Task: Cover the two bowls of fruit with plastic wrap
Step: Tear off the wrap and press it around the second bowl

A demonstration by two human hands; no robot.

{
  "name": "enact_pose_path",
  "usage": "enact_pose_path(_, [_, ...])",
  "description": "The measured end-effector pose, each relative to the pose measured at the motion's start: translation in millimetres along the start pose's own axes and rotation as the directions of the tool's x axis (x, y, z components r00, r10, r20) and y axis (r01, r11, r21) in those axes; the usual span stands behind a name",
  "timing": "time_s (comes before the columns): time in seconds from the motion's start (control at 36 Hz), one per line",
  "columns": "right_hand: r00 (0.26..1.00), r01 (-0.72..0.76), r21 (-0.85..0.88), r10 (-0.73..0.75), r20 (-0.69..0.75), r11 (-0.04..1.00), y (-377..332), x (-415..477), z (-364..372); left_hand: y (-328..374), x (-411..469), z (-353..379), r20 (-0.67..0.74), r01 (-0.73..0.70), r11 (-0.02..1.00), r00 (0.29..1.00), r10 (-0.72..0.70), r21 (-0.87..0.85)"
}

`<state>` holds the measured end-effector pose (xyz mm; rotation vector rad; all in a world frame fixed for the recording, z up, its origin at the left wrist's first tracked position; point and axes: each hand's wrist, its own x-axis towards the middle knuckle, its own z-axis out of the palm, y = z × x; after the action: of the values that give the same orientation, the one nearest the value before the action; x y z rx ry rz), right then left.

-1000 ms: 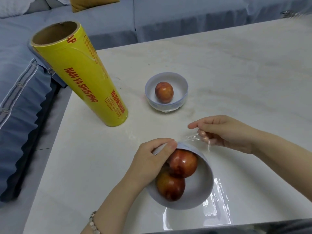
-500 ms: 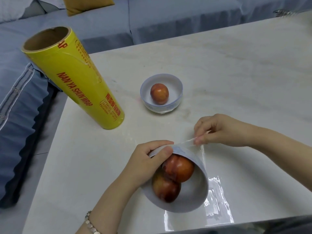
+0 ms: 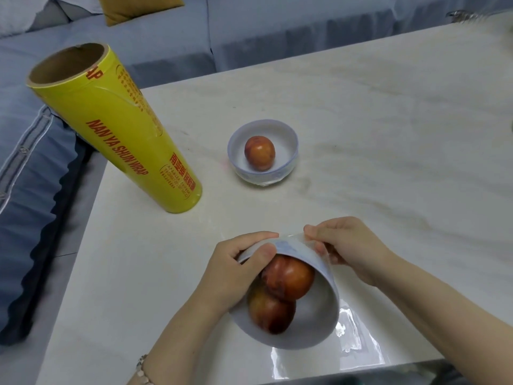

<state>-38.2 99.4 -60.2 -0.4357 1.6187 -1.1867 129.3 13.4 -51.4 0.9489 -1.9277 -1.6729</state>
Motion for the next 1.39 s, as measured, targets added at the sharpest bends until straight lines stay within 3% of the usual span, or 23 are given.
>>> enact_pose_path(0.14, [0.995, -0.09, -0.222, 0.096, 0.017, 0.971, -0.1, -1.6, 4.4, -4.3, -2.7, -2.3, -0.017, -0.04, 0.999, 0.999, 0.04, 0.019])
enact_pose_path(0.28, [0.991, -0.129, -0.096, 0.131, 0.011, 0.987, 7.9, -4.6, 10.0, -9.5, -3.0, -3.8, -0.053, -0.051, 0.999, 0.997, 0.051, -0.005])
enact_pose_path(0.39, [0.991, -0.132, -0.165, 0.126, -0.046, 0.977, 20.0, -10.8, 3.6, -11.0, -3.9, -3.8, -0.047, -0.049, 0.999, 0.998, 0.049, -0.005])
enact_pose_path(0.44, [0.989, -0.083, -0.116, 0.067, -0.135, 0.99, 20.4, -12.6, -5.3, -11.6, -4.2, -4.1, -0.061, -0.046, 0.999, 0.997, 0.044, -0.018])
enact_pose_path(0.53, [0.949, 0.151, -0.151, -0.185, -0.254, 0.977, 3.5, -19.6, -17.5, -9.9, -4.5, -3.5, -0.085, -0.038, 0.999, 0.996, 0.036, -0.031])
enact_pose_path(0.61, [0.927, 0.311, -0.223, -0.347, -0.145, 0.924, -16.2, -42.8, -11.8, -7.9, -4.0, -1.7, -0.094, -0.022, 1.0, 0.995, 0.021, -0.015])
enact_pose_path(0.69, [0.944, 0.328, -0.284, -0.326, 0.058, 0.901, -14.7, -60.0, 4.0, -7.4, -2.9, -1.4, -0.101, -0.012, 1.0, 0.995, 0.013, 0.007])
enact_pose_path(0.75, [0.931, 0.36, -0.415, -0.35, 0.103, 0.835, -6.8, -59.5, 9.0, -7.7, -2.7, -1.3, -0.109, -0.007, 1.0, 0.994, 0.009, 0.013])
enact_pose_path(0.81, [0.937, 0.345, -0.438, -0.331, 0.112, 0.83, -2.7, -55.0, 10.7, -7.7, -2.8, -1.2, -0.12, -0.003, 1.0, 0.993, 0.004, 0.01])
enact_pose_path(0.94, [0.967, 0.242, -0.356, -0.192, 0.169, 0.903, 4.2, -45.0, 14.7, -5.6, -4.3, -0.3, -0.122, -0.014, 0.999, 0.992, 0.018, 0.028])
enact_pose_path(1.06, [0.962, 0.178, -0.129, -0.144, 0.233, 0.976, 5.6, -39.7, 9.8, -5.8, -4.0, -0.8, -0.126, -0.011, 1.0, 0.992, 0.014, 0.026])
enact_pose_path(1.25, [0.935, -0.042, 0.069, 0.015, 0.355, 0.997, 17.0, -41.0, 5.7, -6.6, -3.0, 0.9, -0.114, -0.007, 1.0, 0.993, 0.009, 0.02])
enact_pose_path(1.31, [0.968, 0.008, 0.068, -0.024, 0.251, 0.998, 11.0, -36.7, 0.8, -7.0, -2.4, -0.1, -0.125, -0.009, 1.0, 0.992, 0.011, 0.015])
enact_pose_path(1.36, [0.969, 0.201, -0.05, -0.191, 0.157, 0.978, 2.6, -33.6, -2.3, -6.7, -2.2, -0.5, -0.13, -0.006, 1.0, 0.991, 0.006, 0.006])
enact_pose_path(1.39, [0.945, 0.298, -0.124, -0.274, 0.178, 0.947, -3.1, -35.1, -0.1, -6.3, -2.1, -0.4, -0.127, -0.006, 1.0, 0.992, 0.007, 0.009])
